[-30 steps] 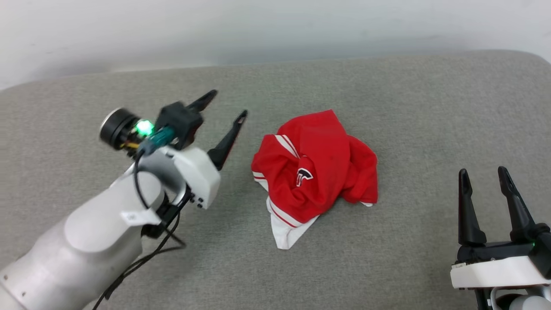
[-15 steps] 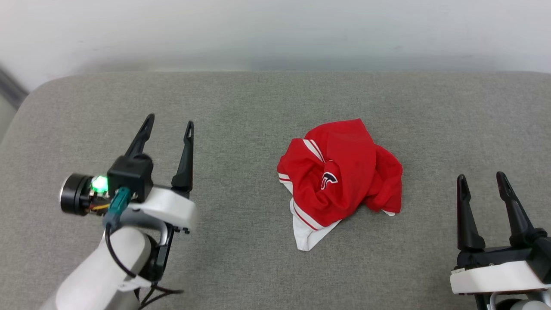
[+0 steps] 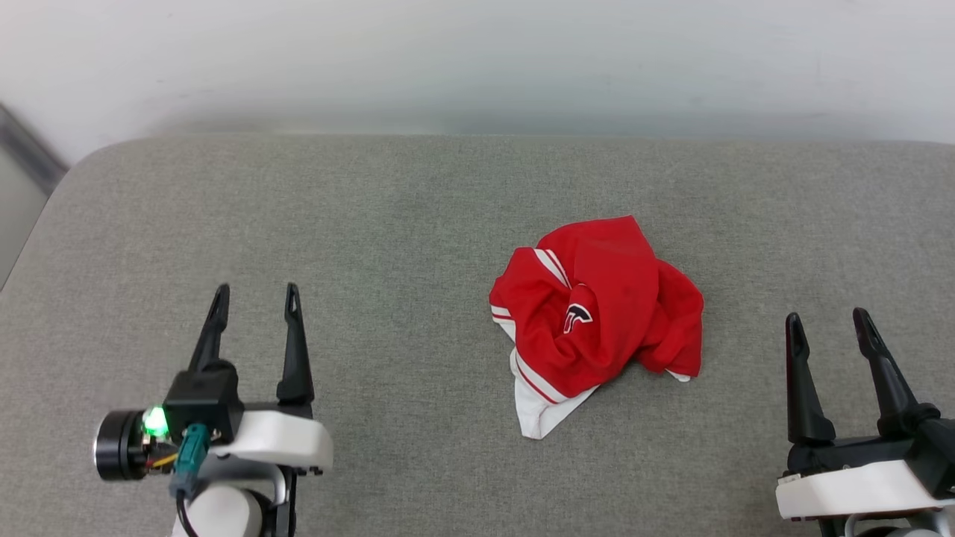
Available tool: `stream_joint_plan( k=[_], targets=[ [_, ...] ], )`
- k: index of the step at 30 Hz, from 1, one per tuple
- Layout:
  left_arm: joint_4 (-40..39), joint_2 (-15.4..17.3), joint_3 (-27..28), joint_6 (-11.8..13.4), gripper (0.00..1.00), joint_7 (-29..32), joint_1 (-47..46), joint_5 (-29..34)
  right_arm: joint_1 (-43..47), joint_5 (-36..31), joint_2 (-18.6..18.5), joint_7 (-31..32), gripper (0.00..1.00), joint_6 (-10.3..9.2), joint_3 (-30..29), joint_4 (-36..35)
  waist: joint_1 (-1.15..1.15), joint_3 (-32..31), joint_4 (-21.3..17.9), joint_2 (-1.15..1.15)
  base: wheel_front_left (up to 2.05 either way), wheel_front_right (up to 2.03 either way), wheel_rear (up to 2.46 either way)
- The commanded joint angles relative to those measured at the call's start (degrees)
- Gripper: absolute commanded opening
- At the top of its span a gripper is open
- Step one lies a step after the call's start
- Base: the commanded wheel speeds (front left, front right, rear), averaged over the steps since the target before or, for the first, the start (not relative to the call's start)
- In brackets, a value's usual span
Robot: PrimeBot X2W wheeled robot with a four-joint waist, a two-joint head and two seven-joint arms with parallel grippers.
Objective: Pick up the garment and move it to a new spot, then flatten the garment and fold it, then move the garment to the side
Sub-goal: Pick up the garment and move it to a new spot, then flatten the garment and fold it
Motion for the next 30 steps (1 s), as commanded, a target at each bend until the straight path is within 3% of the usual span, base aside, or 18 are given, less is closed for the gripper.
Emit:
stream_joint_plan(
  k=[1,15,22,30],
  targets=[
    [-0.1,-1.58,1.73,-1.32,1.0,-0.14,2.07,1.71,0.75,-0.12,0.1,-0.11,1.0,-0.02,0.02,0.22,0.0,-0.23,0.0,0.0,0.0,0.0,0.0],
    [-0.71,-9.87,11.53,-8.71,1.0,-0.15,10.94,9.06,2.84,0.96,0.1,-0.11,1.0,-0.02,0.3,1.64,0.0,-2.16,0.24,0.0,0.0,0.0,0.0],
    [-0.54,-12.52,13.57,-12.85,1.0,-0.15,13.11,11.18,3.99,1.5,0.1,-0.11,1.0,-0.02,0.63,2.28,0.0,-3.02,0.58,0.0,0.0,0.0,0.0],
    [0.2,-14.08,15.29,-15.64,1.0,-0.15,13.97,12.82,5.01,2.3,0.1,-0.11,1.0,-0.02,1.14,2.93,0.0,-3.92,0.44,0.0,0.0,0.0,0.0]
  ],
)
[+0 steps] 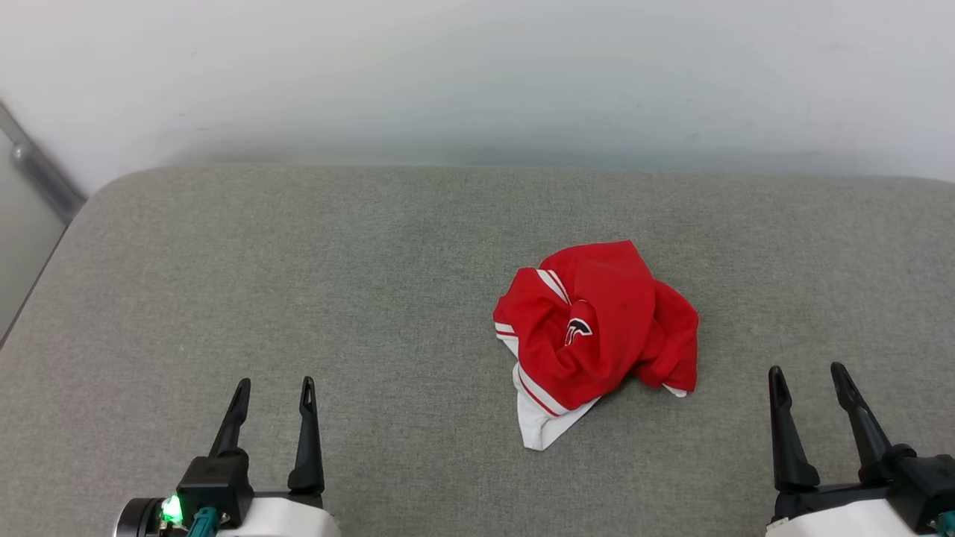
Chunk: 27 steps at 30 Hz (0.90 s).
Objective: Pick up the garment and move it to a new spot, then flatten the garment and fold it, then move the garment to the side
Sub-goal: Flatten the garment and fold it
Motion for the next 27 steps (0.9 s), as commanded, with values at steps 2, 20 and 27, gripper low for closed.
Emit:
stream_joint_plan(
  k=[2,20,27],
  targets=[
    [0.27,-0.46,0.65,-0.69,1.0,-0.15,0.62,0.61,0.51,0.36,0.1,-0.12,1.0,-0.02,0.18,0.18,0.0,-0.17,-0.13,0.0,0.0,0.0,0.0],
    [2.33,1.26,1.22,-7.94,1.0,-0.15,-10.76,2.24,-1.05,0.34,0.1,-0.12,1.0,-0.02,0.16,-0.41,0.0,1.06,-1.44,0.0,0.0,0.0,0.0],
    [5.05,4.97,-3.61,-10.36,1.0,-0.14,-23.3,1.01,-2.65,0.1,0.1,-0.12,1.0,-0.02,0.27,-0.78,0.0,3.2,-2.19,0.0,0.0,0.0,0.0]
  ],
)
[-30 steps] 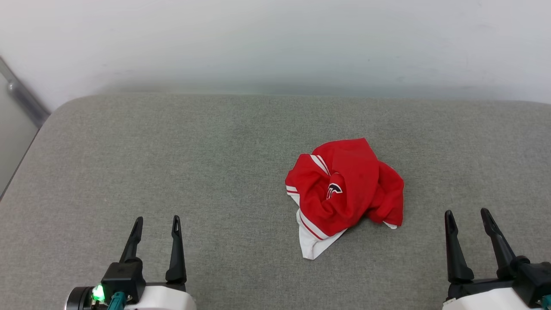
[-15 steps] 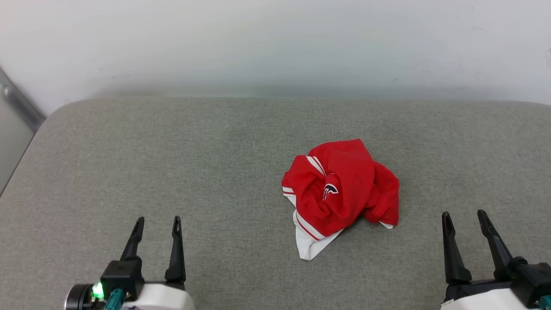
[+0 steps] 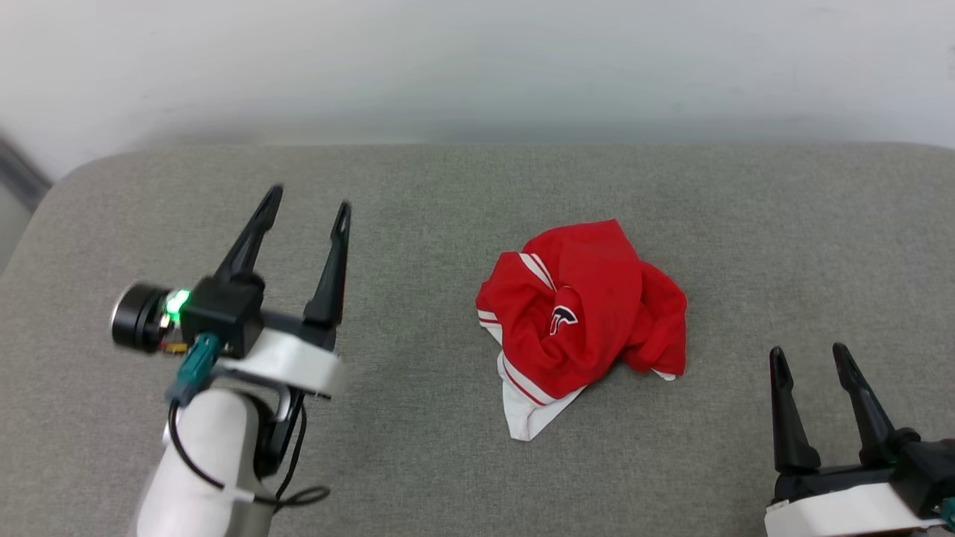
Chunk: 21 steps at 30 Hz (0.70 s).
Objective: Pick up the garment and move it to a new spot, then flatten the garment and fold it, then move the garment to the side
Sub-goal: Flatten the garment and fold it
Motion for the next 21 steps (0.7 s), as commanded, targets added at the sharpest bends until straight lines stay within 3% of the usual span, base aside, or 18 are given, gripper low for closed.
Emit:
stream_joint_plan(
  k=[1,9,21],
  targets=[
    [1.1,1.01,-1.78,-0.32,1.0,-0.04,-3.19,-0.63,-1.26,-0.37,0.1,-0.12,1.0,-0.02,-0.07,-0.34,0.0,0.88,-0.38,0.0,0.0,0.0,0.0],
    [2.11,8.09,-16.45,-0.55,1.0,10.23,-17.02,-10.35,-2.7,-0.73,0.11,-0.12,1.0,-0.02,-0.26,-0.59,0.0,3.96,-1.72,0.0,0.0,0.0,0.0],
    [-3.64,20.73,-44.19,-0.56,1.0,41.22,-31.23,-33.21,-4.93,-0.79,0.11,-0.12,1.0,-0.02,0.03,-0.8,0.0,7.09,-4.16,0.0,0.0,0.0,0.0]
  ],
)
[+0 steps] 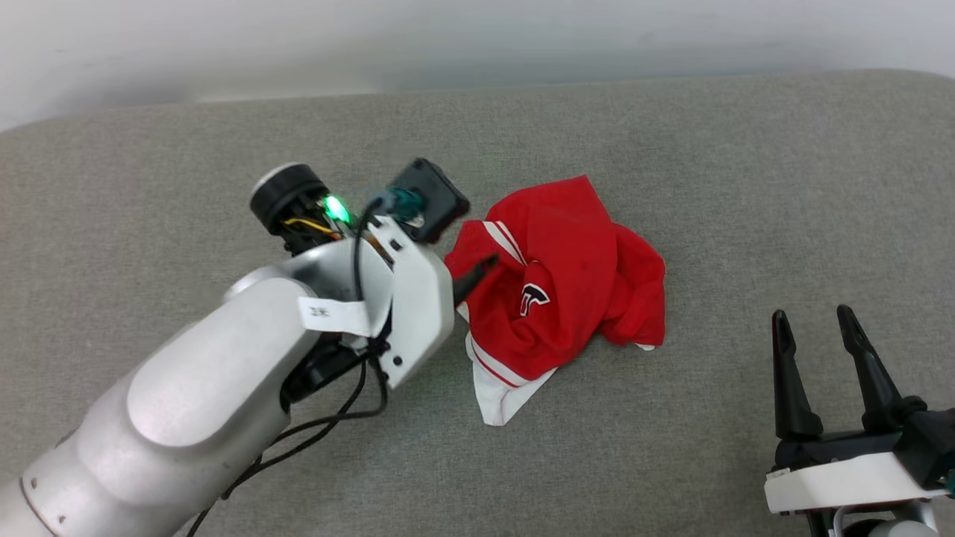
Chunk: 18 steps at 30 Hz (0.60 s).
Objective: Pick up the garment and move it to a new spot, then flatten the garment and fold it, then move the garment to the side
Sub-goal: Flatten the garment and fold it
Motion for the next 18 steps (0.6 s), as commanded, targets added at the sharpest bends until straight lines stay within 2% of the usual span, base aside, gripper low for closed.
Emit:
stream_joint_plan(
  k=[1,3,11,18],
  targets=[
    [-0.92,1.33,-3.55,0.02,1.0,3.12,-2.1,-2.69,-1.05,-0.2,0.11,-0.12,1.0,-0.02,0.1,-0.28,0.0,0.77,-0.63,0.0,0.0,0.0,0.0],
    [-1.41,1.97,-5.66,0.02,1.0,4.63,-3.12,-4.14,-1.32,-0.15,0.11,-0.12,1.0,-0.02,0.19,-0.3,0.0,1.12,-0.87,0.0,0.0,0.0,0.0],
    [-1.34,3.89,-19.74,0.01,1.0,10.89,-8.68,-11.47,-3.18,0.43,0.1,-0.12,1.0,-0.02,0.72,-0.6,0.0,4.47,-3.38,0.0,0.0,0.0,0.0],
    [1.19,3.72,-24.34,0.01,1.0,14.4,-9.15,-13.28,-4.71,0.92,0.11,-0.12,1.0,-0.02,1.14,-0.86,0.0,8.19,-5.64,0.0,0.0,0.0,0.0]
  ],
)
